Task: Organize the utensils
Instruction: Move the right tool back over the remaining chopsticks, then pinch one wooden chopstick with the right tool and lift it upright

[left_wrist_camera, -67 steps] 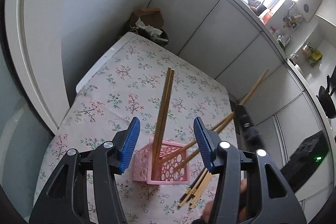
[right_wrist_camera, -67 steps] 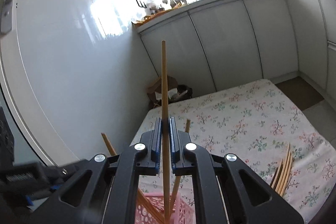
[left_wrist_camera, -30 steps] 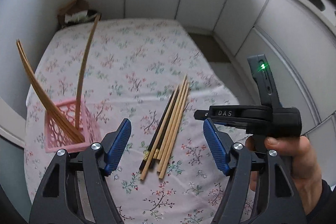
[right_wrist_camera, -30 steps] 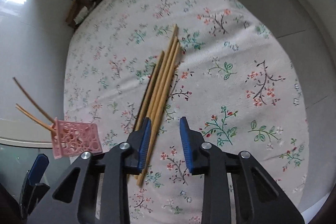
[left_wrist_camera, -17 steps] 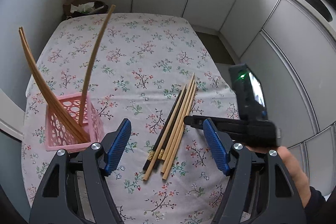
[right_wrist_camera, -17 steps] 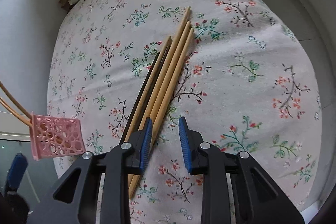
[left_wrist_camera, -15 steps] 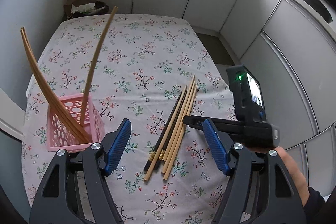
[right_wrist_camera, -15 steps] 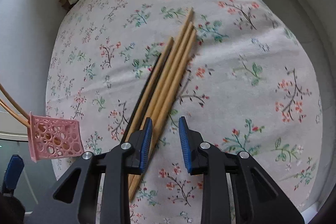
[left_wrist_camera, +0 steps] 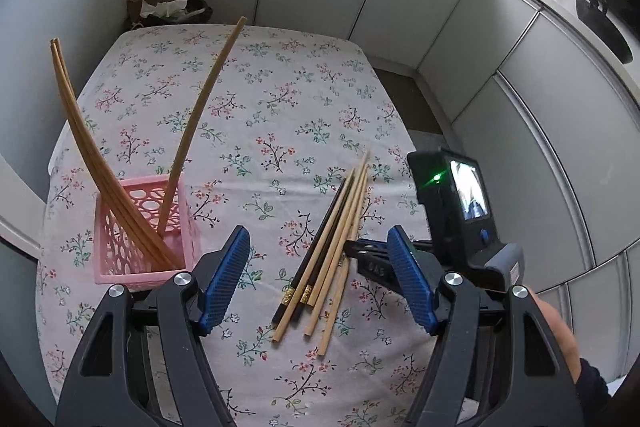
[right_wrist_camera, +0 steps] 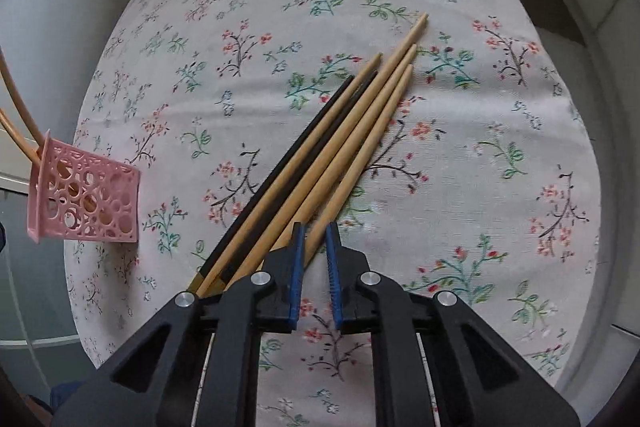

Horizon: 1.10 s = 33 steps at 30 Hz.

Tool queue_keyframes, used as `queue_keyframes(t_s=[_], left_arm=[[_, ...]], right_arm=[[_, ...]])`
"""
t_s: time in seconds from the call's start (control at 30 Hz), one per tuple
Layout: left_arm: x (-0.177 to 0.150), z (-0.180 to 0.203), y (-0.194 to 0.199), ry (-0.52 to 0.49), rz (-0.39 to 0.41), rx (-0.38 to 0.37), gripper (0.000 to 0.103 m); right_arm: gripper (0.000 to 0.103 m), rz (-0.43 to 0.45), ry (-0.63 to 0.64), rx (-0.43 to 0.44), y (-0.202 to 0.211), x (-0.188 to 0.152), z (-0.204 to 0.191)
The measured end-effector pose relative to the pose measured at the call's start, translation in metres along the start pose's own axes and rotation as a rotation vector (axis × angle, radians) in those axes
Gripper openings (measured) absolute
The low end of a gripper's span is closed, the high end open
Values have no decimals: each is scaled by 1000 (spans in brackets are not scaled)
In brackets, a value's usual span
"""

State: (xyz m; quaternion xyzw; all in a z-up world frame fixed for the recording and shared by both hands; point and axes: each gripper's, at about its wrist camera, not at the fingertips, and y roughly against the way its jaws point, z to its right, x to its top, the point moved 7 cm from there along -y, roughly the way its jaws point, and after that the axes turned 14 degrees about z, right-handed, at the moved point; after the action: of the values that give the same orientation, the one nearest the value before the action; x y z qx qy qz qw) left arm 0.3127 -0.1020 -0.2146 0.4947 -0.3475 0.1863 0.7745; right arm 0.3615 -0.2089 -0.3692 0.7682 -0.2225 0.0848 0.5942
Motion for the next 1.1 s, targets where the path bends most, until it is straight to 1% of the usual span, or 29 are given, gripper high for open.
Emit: queue_keyframes(t_s=[0.13,0.17,0.23,0.3,0.4,0.43,0.53,0.6,0.67,0.7,0.77,0.87,0.93,1.0,1.1], left_arm=[[0,1,0,3,0,-2,68],[0,1,1,2,-1,-4,68],[0,1,1,-2,1,0,68],[0,-2,2,4,1,12,68],[0,-3,4,14,-2,12,68],[1,-2,6,11,2,10,68],[2,1,7,3,10,5,68],[2,2,6,5,12,5,68],[1,3,4,2,6,7,68],[0,3,4,-1,4,7,68],[-2,7,1,-22,-7,4,68],[-5,12,-6,-49,-13,10,68],[-9,16,-13,-58,-30,7,68],[-13,21,-19,-66,-48,-1,66],[-17,31,-33,-87,-71,-1,64]], right_arm=[[14,8,56,-35,-1,-2,-4],[14,13,94,-57,0,-4,-8],[14,-1,135,-63,1,-6,-10],[13,-45,110,-14,2,-12,-7],[11,-68,40,33,3,-12,6],[11,-67,40,38,4,-12,7],[11,-45,84,1,6,-15,1],[9,-53,54,12,7,-16,1],[7,-24,-8,34,20,-11,9],[7,5,-43,50,33,-7,16],[6,52,-61,55,52,0,25],[6,88,-78,43,68,2,40],[6,129,-104,45,80,6,47],[6,172,-97,37,95,10,50],[6,253,-55,-6,122,19,56]])
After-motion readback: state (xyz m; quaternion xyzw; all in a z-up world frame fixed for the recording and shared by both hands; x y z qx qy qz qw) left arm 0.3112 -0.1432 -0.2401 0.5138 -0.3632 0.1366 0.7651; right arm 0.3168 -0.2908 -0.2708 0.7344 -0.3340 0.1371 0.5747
